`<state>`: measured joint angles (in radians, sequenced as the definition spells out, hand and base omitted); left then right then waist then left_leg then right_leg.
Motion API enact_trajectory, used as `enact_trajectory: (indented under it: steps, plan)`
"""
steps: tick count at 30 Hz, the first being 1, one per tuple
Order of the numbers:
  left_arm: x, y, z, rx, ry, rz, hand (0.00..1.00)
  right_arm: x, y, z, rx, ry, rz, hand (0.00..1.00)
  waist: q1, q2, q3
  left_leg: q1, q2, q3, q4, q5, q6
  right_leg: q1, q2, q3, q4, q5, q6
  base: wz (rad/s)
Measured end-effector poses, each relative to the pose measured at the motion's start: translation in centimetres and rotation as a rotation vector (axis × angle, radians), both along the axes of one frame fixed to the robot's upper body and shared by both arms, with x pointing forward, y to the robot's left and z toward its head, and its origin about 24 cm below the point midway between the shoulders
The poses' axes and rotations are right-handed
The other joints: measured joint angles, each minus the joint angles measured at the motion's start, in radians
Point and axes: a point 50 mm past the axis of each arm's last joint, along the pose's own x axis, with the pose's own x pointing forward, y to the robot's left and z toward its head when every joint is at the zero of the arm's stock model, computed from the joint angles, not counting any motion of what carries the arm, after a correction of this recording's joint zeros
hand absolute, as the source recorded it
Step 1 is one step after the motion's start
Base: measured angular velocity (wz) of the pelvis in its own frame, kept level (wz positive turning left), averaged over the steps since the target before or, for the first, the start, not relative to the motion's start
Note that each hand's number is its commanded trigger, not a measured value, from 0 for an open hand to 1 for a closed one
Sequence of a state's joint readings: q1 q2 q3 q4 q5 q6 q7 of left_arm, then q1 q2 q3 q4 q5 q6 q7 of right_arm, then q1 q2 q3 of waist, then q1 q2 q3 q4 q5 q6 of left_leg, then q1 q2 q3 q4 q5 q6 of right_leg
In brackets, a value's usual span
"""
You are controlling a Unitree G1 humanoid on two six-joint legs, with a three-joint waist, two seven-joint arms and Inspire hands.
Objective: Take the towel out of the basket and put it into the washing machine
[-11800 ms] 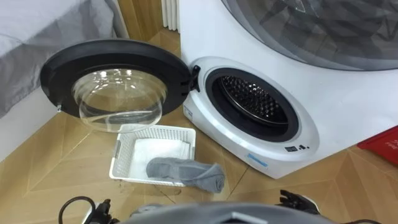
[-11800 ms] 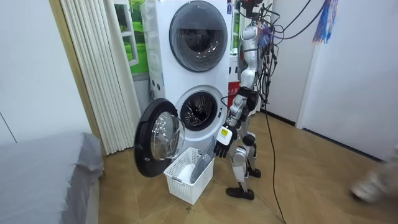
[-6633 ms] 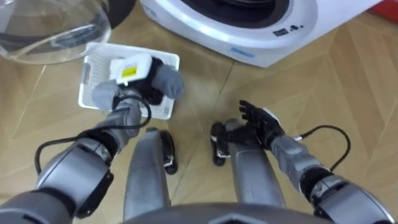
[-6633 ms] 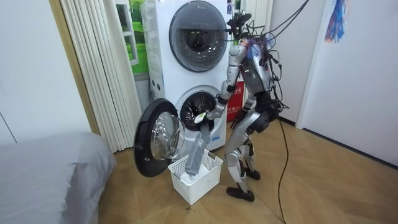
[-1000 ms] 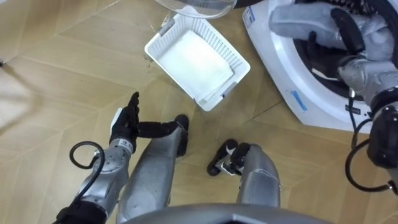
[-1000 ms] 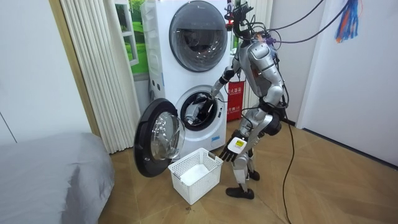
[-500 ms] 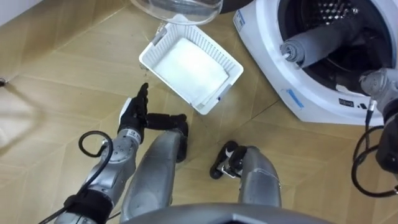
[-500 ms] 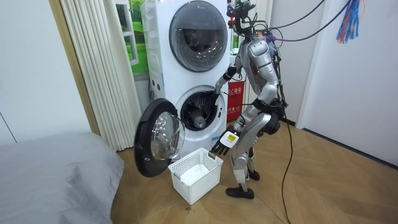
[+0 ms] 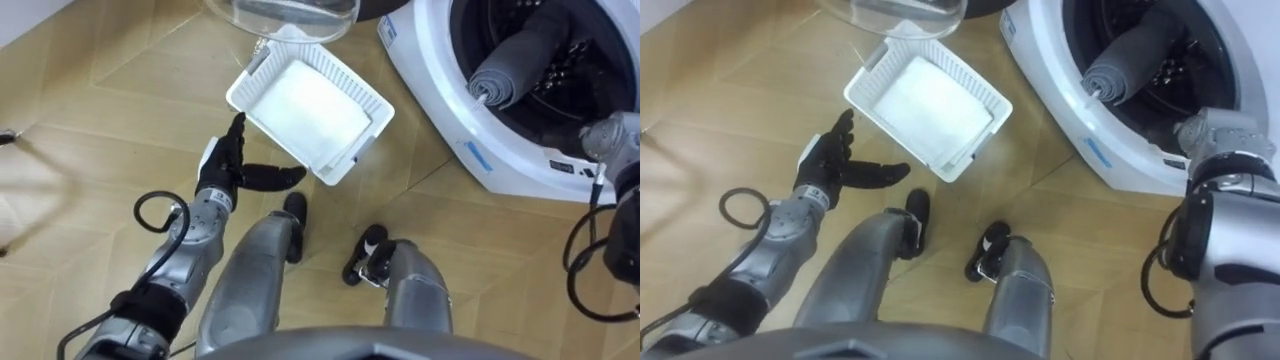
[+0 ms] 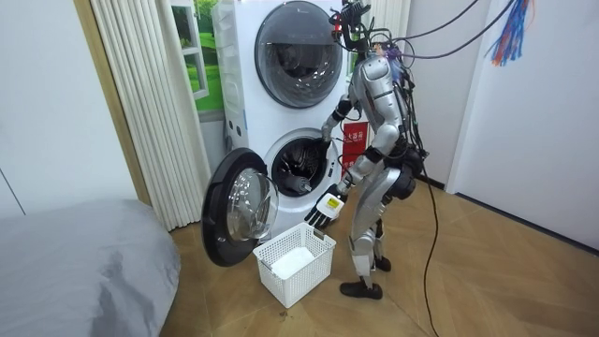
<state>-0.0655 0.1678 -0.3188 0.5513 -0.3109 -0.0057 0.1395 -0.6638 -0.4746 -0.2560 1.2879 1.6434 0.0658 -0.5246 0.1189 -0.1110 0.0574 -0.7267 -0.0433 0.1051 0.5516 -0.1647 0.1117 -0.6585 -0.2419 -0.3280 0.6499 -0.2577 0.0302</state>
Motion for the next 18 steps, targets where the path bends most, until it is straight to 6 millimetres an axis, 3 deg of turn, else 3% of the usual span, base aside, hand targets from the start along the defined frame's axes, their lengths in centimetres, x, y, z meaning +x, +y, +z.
enact_trajectory:
  steps: [4,10,16,18]
  plan:
    - [-0.1,-0.1,-0.6,0.001,0.028,-0.002,0.00,-0.2,0.0,-0.2,-0.003,0.006,-0.003,0.00,0.000,0.005,0.0009,0.014,0.001,0.000,-0.011,0.002,0.001,0.018,0.006,-0.002,-0.030,0.008,0.004,-0.01]
    - [-0.2,0.4,-1.6,0.053,0.080,-0.018,0.00,-1.1,0.4,-1.7,-0.038,0.005,0.012,0.00,0.002,0.037,0.0009,0.059,0.019,-0.011,-0.043,0.003,-0.001,0.096,0.043,-0.024,-0.122,0.045,0.007,-0.02]
    - [-0.5,1.3,-2.9,0.171,0.147,-0.054,0.00,-4.9,1.8,-6.3,-0.169,0.111,0.139,0.00,-0.001,0.049,-0.0029,0.169,0.021,-0.010,-0.111,0.006,-0.005,0.210,0.073,0.001,-0.222,0.068,0.017,-0.03]
    - [-1.6,2.3,-3.7,0.200,0.191,-0.054,0.00,-7.7,1.4,-8.1,-0.266,0.204,0.250,0.00,-0.003,0.062,-0.0097,0.216,0.023,-0.011,-0.143,0.007,-0.008,0.267,0.088,0.005,-0.276,0.084,0.020,-0.05]
